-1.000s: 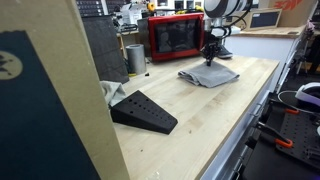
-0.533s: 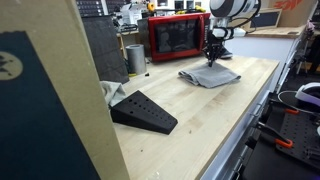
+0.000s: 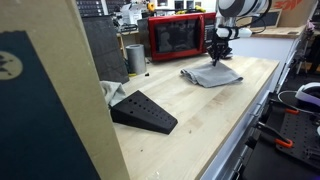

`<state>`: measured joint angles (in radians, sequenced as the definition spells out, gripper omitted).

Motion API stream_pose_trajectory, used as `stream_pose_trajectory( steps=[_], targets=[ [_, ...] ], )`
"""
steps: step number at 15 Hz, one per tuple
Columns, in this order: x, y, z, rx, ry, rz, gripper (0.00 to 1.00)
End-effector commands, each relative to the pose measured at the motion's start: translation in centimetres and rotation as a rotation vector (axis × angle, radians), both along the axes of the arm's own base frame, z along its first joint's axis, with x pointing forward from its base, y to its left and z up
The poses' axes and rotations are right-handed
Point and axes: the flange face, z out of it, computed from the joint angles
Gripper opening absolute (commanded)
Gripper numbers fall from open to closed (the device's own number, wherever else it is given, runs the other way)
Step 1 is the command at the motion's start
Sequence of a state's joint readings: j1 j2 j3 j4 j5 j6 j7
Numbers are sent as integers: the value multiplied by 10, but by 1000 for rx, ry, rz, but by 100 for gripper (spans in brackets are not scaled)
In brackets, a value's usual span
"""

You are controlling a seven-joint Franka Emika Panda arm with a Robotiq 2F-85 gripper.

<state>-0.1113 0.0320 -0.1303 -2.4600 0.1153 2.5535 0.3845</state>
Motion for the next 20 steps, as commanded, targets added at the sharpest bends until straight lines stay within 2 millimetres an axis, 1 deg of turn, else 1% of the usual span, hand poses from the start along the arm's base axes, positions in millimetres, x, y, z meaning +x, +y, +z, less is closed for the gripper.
stream_pose_trajectory(
  steps=[1, 4, 6, 10, 12, 15, 18, 20],
  targets=[
    [-11, 4, 2, 3, 20, -15, 2],
    [-12, 6, -1, 36, 75, -8, 2],
    [-12, 10, 2, 45, 109, -5, 2],
    [-6, 26, 18, 61, 185, -4, 2],
    [3, 37, 27, 99, 224, 12, 2],
    [18, 53, 36, 144, 285, 10, 2],
    [31, 66, 43, 189, 331, -4, 2],
    [39, 70, 43, 212, 356, -9, 2]
  ],
)
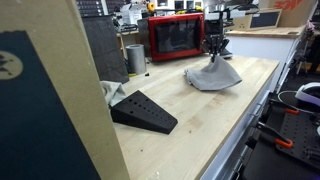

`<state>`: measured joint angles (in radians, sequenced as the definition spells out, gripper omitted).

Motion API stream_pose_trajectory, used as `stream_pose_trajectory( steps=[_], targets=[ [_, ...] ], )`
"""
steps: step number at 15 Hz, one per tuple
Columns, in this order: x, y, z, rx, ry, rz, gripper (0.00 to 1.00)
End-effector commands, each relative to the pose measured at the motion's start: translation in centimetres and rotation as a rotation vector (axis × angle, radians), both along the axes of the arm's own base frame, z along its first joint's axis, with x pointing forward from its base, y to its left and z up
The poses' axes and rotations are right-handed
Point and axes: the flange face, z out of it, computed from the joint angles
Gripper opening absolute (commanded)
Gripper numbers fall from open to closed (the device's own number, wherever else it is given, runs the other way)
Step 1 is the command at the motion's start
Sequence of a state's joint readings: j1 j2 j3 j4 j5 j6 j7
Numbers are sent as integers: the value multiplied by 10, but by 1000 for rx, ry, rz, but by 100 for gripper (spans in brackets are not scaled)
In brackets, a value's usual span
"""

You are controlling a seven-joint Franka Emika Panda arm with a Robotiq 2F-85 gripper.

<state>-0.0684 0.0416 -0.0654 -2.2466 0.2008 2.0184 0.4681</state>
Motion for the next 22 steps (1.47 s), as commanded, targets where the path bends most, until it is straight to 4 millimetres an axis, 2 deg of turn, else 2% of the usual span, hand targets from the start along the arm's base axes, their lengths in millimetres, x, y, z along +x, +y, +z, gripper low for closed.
stream_pose_trajectory(
  steps=[1, 8, 13, 18, 22],
  targets=[
    [23, 8, 3, 58, 45, -29, 2],
    [65, 9, 10, 118, -7, -91, 2],
    [83, 10, -1, 106, 6, -99, 2],
    [98, 23, -17, 93, 54, -116, 2],
    [109, 38, -16, 86, 96, -172, 2]
  ],
)
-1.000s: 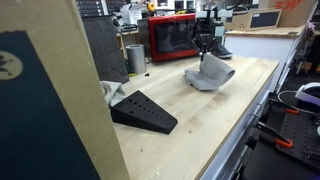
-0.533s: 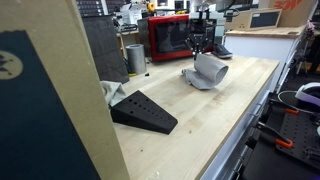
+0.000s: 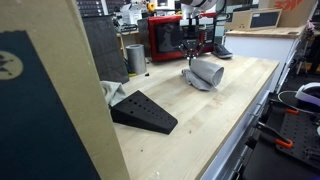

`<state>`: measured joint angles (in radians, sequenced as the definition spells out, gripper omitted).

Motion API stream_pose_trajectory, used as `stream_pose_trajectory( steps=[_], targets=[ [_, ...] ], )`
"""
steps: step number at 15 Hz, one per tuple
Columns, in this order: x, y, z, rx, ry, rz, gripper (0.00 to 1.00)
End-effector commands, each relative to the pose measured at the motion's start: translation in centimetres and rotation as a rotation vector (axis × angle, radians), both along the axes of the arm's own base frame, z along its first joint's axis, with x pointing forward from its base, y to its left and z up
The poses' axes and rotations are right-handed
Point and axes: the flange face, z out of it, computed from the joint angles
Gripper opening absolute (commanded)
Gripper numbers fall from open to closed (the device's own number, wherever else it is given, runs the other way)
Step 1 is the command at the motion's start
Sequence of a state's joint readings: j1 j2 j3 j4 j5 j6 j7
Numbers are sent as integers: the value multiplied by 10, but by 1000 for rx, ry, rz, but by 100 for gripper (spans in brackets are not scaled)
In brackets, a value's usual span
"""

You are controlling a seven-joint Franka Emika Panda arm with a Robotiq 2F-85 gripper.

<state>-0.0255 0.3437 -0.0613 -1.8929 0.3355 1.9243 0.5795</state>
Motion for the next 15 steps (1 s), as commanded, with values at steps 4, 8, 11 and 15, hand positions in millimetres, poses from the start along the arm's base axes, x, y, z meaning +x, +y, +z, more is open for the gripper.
stream_pose_trajectory(
  steps=[4, 8, 11, 15],
  targets=[
    [21, 13, 8, -18, 75, -117, 2],
    [28, 5, -9, -55, 96, -208, 2],
    [30, 0, -26, -77, 133, -261, 2],
    [33, -1, -46, -94, 168, -334, 13]
  ],
)
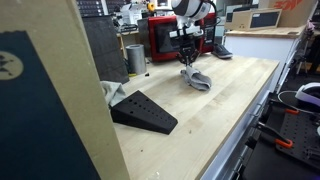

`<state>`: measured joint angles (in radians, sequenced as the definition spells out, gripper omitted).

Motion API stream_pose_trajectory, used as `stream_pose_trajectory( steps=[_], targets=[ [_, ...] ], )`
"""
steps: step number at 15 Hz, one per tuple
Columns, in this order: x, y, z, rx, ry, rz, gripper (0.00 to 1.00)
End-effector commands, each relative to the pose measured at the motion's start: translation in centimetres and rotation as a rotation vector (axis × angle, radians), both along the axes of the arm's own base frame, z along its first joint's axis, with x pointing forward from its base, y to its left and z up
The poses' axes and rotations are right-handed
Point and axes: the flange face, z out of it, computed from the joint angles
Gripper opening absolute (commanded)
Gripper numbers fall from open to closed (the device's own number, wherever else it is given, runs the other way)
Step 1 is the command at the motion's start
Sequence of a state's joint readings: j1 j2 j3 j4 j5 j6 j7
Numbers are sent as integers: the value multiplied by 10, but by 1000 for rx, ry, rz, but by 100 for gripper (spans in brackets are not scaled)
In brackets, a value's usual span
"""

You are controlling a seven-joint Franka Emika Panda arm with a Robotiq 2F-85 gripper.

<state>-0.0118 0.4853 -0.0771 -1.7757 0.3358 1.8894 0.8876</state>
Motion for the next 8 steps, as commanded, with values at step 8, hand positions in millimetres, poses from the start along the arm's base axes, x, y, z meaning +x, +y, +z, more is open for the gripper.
stream_pose_trajectory(
  steps=[8],
  targets=[
    [17, 21, 32, 21, -202, -22, 73]
  ],
)
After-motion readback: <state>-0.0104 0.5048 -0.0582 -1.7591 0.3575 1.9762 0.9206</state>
